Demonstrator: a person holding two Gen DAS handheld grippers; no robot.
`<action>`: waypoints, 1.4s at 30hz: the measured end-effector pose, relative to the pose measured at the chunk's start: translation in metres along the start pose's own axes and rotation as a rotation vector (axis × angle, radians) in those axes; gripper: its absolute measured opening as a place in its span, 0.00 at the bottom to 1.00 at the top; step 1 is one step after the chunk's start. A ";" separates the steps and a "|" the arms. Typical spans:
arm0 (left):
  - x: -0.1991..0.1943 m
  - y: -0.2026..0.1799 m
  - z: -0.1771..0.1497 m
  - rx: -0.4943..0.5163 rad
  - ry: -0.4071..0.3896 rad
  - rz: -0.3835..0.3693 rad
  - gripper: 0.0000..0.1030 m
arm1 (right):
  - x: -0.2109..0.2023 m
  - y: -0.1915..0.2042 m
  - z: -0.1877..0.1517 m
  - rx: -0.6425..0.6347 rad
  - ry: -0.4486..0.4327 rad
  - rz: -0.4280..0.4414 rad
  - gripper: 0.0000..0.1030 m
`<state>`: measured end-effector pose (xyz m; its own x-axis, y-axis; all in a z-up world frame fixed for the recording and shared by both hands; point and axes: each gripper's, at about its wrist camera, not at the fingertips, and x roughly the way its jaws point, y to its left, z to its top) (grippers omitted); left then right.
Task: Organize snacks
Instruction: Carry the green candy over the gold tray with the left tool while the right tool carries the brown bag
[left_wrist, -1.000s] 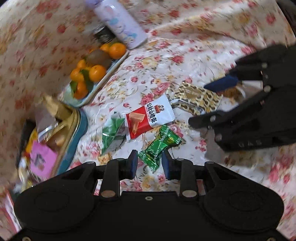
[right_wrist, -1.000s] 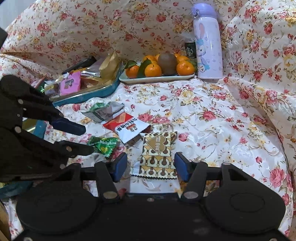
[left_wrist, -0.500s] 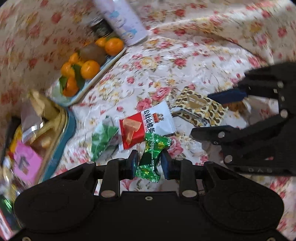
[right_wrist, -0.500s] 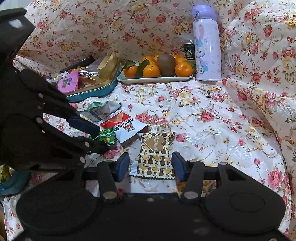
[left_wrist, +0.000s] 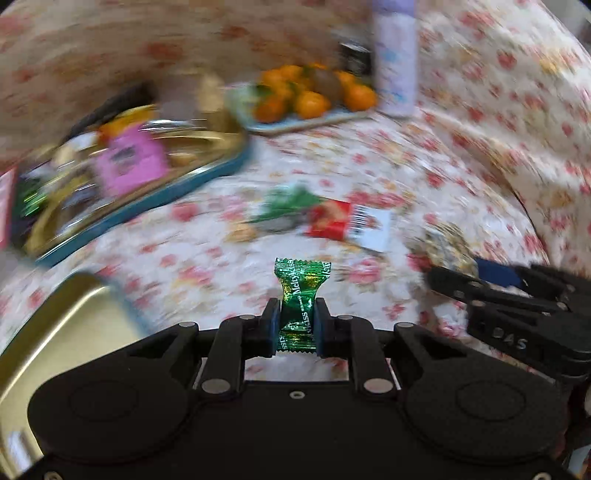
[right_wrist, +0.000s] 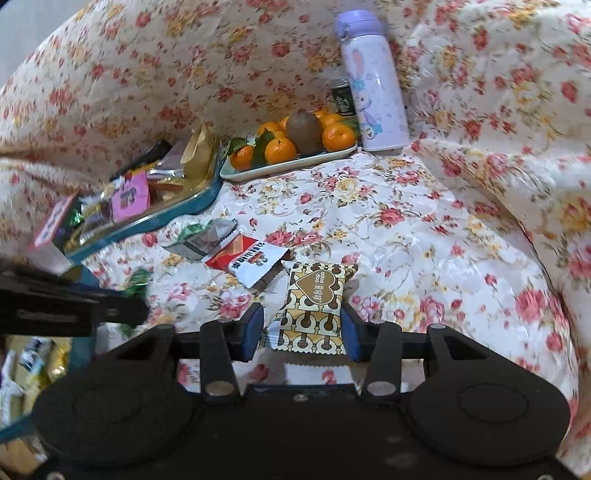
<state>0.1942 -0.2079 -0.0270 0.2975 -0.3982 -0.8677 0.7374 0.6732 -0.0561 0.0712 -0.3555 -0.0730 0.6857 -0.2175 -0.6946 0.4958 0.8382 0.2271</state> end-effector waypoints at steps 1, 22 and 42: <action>-0.009 0.010 -0.003 -0.034 -0.011 0.007 0.24 | -0.003 0.002 -0.001 0.004 -0.001 -0.005 0.45; -0.093 0.191 -0.116 -0.449 -0.089 0.316 0.24 | -0.058 0.168 -0.027 -0.273 -0.026 0.201 0.45; -0.093 0.233 -0.153 -0.551 -0.093 0.258 0.26 | -0.043 0.288 -0.072 -0.486 0.085 0.356 0.45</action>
<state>0.2451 0.0812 -0.0347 0.4941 -0.2157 -0.8422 0.2205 0.9682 -0.1186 0.1462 -0.0687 -0.0275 0.7096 0.1420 -0.6901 -0.0698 0.9888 0.1316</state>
